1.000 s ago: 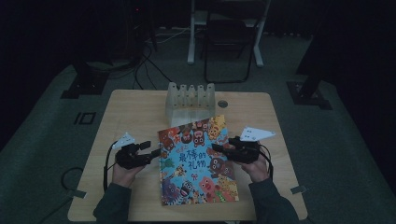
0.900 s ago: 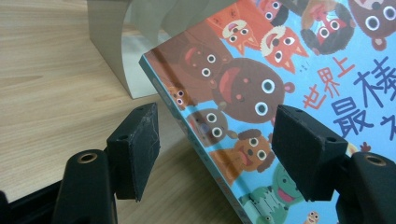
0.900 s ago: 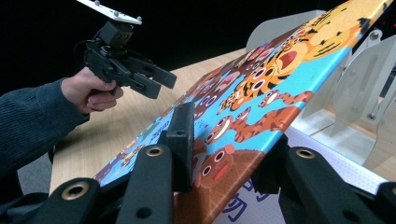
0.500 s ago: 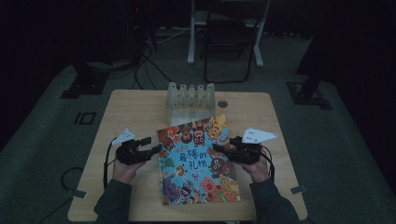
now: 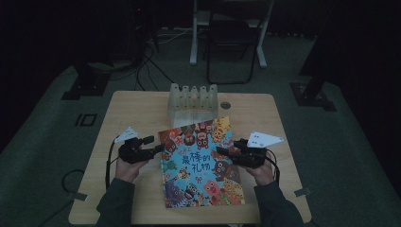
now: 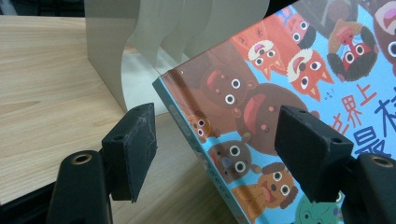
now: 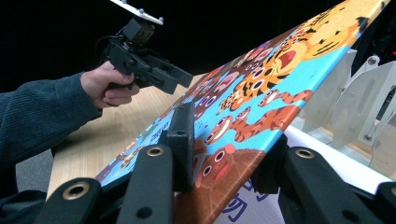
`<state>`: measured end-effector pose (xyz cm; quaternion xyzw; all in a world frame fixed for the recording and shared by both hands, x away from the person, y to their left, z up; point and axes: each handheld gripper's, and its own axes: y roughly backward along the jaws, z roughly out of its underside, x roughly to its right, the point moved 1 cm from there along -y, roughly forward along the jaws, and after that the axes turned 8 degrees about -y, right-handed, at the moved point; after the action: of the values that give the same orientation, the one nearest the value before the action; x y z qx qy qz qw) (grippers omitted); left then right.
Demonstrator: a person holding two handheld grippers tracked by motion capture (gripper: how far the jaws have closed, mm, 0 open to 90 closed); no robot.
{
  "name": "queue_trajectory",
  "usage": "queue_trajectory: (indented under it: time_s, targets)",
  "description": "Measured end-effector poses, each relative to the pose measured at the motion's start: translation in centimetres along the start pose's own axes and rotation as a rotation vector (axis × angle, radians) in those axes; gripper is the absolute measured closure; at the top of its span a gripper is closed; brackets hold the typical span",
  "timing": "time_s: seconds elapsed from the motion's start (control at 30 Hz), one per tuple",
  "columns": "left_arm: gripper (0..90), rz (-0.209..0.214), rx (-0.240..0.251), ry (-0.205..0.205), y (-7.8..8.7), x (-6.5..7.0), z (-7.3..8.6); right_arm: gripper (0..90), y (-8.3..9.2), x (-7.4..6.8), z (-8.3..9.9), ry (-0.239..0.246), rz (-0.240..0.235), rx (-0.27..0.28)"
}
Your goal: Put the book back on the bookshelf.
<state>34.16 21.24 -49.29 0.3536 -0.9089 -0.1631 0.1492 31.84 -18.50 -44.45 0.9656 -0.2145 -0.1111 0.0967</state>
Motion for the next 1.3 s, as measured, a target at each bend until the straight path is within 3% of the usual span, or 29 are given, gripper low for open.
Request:
queue_trajectory:
  time_s: [0.23,0.6,0.7,0.87,0.97,1.3]
  targets:
    - [25.7,0.031,0.025,-0.012,-0.5,0.0,-0.8,66.2,0.2,-0.1,0.1,0.014,-0.009,0.01]
    - [21.7,0.053,0.025,-0.01,-1.1,-0.5,-1.2,66.2,0.3,-0.1,0.0,0.022,-0.015,0.013]
    - [24.3,0.101,0.025,0.018,-1.6,-1.1,-0.9,66.2,0.3,-0.1,0.0,0.026,-0.019,0.016]
    - [26.2,0.12,0.039,0.035,-1.9,-1.3,-0.8,66.2,0.3,-0.1,0.0,0.028,-0.022,0.015]
    - [32.0,0.132,0.049,0.051,-1.7,-1.6,-0.8,66.2,0.4,0.1,0.1,0.024,-0.026,0.016]
    - [37.4,0.109,0.062,0.032,-0.8,-1.2,-1.1,66.1,0.7,0.0,-0.1,0.029,-0.035,0.005]
